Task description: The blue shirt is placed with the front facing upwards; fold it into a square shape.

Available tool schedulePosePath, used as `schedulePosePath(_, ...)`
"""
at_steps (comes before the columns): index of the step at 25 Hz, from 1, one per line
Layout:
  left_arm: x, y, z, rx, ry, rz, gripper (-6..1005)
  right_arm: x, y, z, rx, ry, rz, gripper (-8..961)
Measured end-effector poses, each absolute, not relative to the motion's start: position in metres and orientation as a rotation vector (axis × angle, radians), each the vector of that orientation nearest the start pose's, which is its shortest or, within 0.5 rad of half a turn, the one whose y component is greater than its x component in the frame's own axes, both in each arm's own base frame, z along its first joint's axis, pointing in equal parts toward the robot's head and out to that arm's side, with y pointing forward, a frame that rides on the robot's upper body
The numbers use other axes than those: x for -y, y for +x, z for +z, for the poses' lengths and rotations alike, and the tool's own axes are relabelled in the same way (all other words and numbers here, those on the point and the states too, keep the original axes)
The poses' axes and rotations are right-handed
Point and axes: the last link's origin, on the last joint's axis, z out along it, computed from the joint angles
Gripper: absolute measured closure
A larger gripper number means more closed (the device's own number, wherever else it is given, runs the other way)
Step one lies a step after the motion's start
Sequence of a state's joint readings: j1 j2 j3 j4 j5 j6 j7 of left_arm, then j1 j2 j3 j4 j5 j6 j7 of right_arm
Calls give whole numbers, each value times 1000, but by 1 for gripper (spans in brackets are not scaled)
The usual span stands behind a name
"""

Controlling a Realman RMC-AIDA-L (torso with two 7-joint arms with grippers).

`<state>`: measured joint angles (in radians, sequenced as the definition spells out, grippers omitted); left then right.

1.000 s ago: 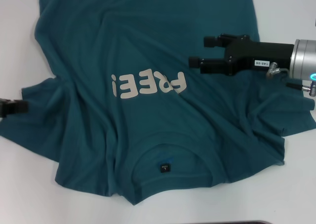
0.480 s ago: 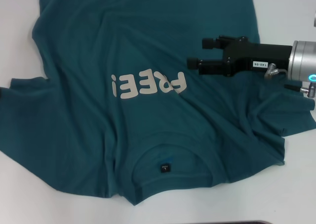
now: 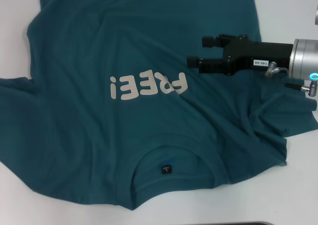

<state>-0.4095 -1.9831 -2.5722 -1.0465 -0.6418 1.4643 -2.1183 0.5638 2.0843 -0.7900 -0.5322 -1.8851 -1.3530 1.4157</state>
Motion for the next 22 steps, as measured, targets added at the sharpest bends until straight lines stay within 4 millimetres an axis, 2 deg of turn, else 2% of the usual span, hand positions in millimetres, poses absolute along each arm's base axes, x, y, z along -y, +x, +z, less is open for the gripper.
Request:
schedulePosePath(14,-310,-362,130,1380,-2109,-57,981,-346,263,-29,-791,-2624,694,42)
schedulePosePath(22,-309,-346,125,1376,-2176,-99,979,-346,261,-30,-789,-2628,696,43)
